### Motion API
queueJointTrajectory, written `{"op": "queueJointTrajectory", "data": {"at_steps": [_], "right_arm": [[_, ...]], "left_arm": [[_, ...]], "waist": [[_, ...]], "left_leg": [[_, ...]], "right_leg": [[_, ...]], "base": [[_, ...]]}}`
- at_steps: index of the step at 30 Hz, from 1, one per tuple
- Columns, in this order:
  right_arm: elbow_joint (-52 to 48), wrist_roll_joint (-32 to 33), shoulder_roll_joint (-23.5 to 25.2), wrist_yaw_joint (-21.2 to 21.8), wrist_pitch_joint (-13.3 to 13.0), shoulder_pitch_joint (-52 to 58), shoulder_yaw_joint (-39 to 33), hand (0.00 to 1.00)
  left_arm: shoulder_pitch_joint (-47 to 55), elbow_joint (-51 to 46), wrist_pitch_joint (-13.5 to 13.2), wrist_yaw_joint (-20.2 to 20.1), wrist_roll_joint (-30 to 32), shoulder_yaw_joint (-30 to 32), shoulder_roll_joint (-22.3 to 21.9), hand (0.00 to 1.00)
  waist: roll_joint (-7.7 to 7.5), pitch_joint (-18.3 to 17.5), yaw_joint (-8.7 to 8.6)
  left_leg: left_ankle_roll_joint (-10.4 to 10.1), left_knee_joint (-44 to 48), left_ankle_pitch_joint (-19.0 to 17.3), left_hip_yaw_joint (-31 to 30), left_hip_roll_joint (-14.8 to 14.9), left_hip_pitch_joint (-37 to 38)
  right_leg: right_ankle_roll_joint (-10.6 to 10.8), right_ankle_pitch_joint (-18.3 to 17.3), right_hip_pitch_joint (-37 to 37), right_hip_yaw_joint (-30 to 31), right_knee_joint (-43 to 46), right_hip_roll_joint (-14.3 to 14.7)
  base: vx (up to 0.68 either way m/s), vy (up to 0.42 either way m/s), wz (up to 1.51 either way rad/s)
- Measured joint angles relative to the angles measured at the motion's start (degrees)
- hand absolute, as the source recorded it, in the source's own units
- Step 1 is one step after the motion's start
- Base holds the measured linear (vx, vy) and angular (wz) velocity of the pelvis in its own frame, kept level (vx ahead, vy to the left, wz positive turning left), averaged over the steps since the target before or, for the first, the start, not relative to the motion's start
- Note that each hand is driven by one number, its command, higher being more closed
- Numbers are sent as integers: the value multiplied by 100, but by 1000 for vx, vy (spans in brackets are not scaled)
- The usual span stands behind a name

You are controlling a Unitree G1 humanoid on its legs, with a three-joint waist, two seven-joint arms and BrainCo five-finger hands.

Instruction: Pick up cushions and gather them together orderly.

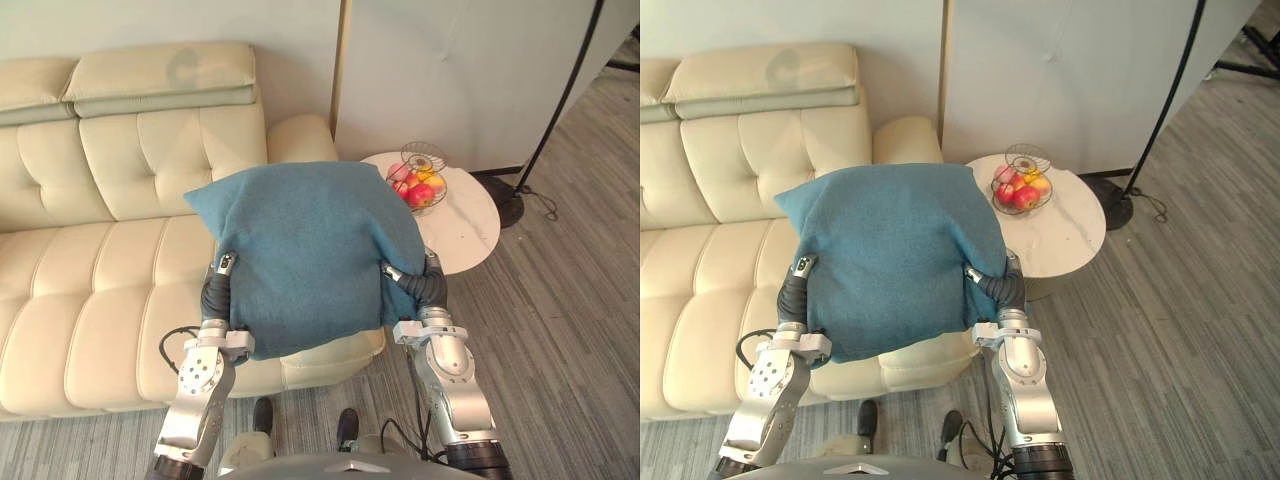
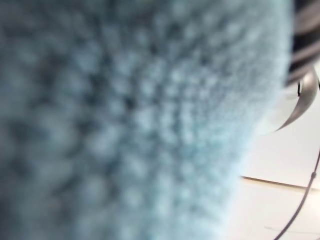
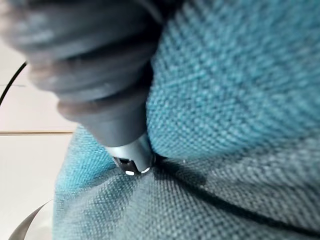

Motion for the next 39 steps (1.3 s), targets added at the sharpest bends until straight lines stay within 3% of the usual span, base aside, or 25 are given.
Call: {"op": "queueJointTrajectory", "data": {"at_steps": [14, 19, 21, 22, 23, 25, 26, 27, 28, 29, 31, 33, 34, 36, 39], "right_arm": [[0, -44, -1, 115, 0, 226, 84, 100], [3, -17, -10, 115, -87, 268, 80, 100], [58, 10, -35, 103, -92, 202, 68, 100], [66, 9, -55, 76, -92, 200, 23, 100], [171, 10, -97, 24, -96, 108, 0, 100], [351, 8, -144, -18, -95, -40, 1, 100], [370, 9, -239, -19, -95, -51, 1, 100], [400, 8, -313, -23, -96, -61, -12, 100], [411, 6, -322, -26, -96, -65, -34, 100], [496, 5, -320, -49, -101, -102, -138, 100], [635, 5, -161, -77, -103, -118, -229, 100], [733, -4, 108, -79, -102, -116, -221, 100], [734, -16, 194, -78, -102, -115, -221, 100], [738, -27, 243, -78, -101, -115, -216, 100], [743, -36, 279, -76, -101, -120, -210, 100]], "left_arm": [[442, -211, -27, -57, -76, 37, -129, 100], [375, -209, -28, -136, -113, 73, -129, 100], [302, -203, -27, -130, -181, 79, -155, 100], [205, -104, -24, -129, -224, 68, -234, 100], [98, -4, -25, -124, -226, 41, -305, 100], [87, 58, -25, -113, -229, 23, -364, 100], [83, 57, -31, -113, -231, -13, -416, 100], [76, 58, -33, -113, -232, -66, -420, 100], [61, 58, -33, -113, -233, -89, -427, 100], [-71, 99, -37, -114, -233, -182, -461, 100], [-324, 242, -58, -114, -234, -248, -331, 100], [-345, 267, -79, -100, -360, -242, -47, 100], [-344, 268, -79, -84, -445, -233, 11, 100], [-344, 269, -80, -81, -446, -218, 42, 100], [-344, 269, -101, -86, -436, -175, 41, 100]], "waist": [[0, -434, 53], [17, -455, 61], [63, -453, 66], [41, -447, 3], [-46, -398, 1], [-57, -394, -23], [-9, -399, -74], [170, -470, -123], [244, -497, -148], [417, -523, -194], [210, -426, -224], [-182, -399, -223], [-276, -389, -215], [-333, -382, -197], [-331, -380, -134]], "left_leg": [[-32, -2, -64, -23, 32, 210], [-126, 361, -42, -262, 41, -457], [-16, 457, -170, -203, 106, -844], [226, 511, -536, 361, 171, -944], [405, 920, -675, 806, 196, -985], [435, 1413, -742, 1139, 249, -1000], [360, 1694, -827, 1354, 437, -936], [319, 1675, -826, 1425, 645, -806], [290, 1634, -806, 1442, 729, -734], [-106, 1288, -734, 1427, 856, -465], [-167, 997, -616, 1354, 478, -295], [-25, 884, -630, 1347, 90, -278], [80, 977, -705, 1345, -20, -322], [183, 1407, -933, 1354, -125, -543], [270, 2177, -1316, 1465, -106, -945]], "right_leg": [[-43, 218, 495, 8, -575, 96], [-60, 280, 131, -230, -508, 129], [-140, 314, -156, -539, -337, 103], [-157, 332, -163, -826, -336, -82], [-162, 325, -203, -949, -248, -357], [-101, 300, -244, -1008, -125, -637], [-16, 319, -231, -1136, -90, -785], [69, 338, -220, -1257, -42, -843], [125, 343, -220, -1302, -16, -855], [297, 373, -215, -1421, 64, -903], [433, 477, -128, -1429, 51, -1196], [510, 516, -126, -1409, 50, -1564], [529, 496, -135, -1361, 90, -1674], [650, 355, -259, -1222, 319, -1845], [600, 276, -628, -1017, 762, -2010]], "base": [[-3, 1, 1], [-52, -15, 24], [-104, -9, 68], [-11, 80, 94], [4, 108, 89], [-3, 166, 53], [-30, 314, 67], [-31, 278, 57], [-24, 373, 54], [-12, 405, 55], [-48, 401, 48], [-66, 284, 29], [-24, 213, 22], [-21, 163, 13], [-4, 137, -14]]}}
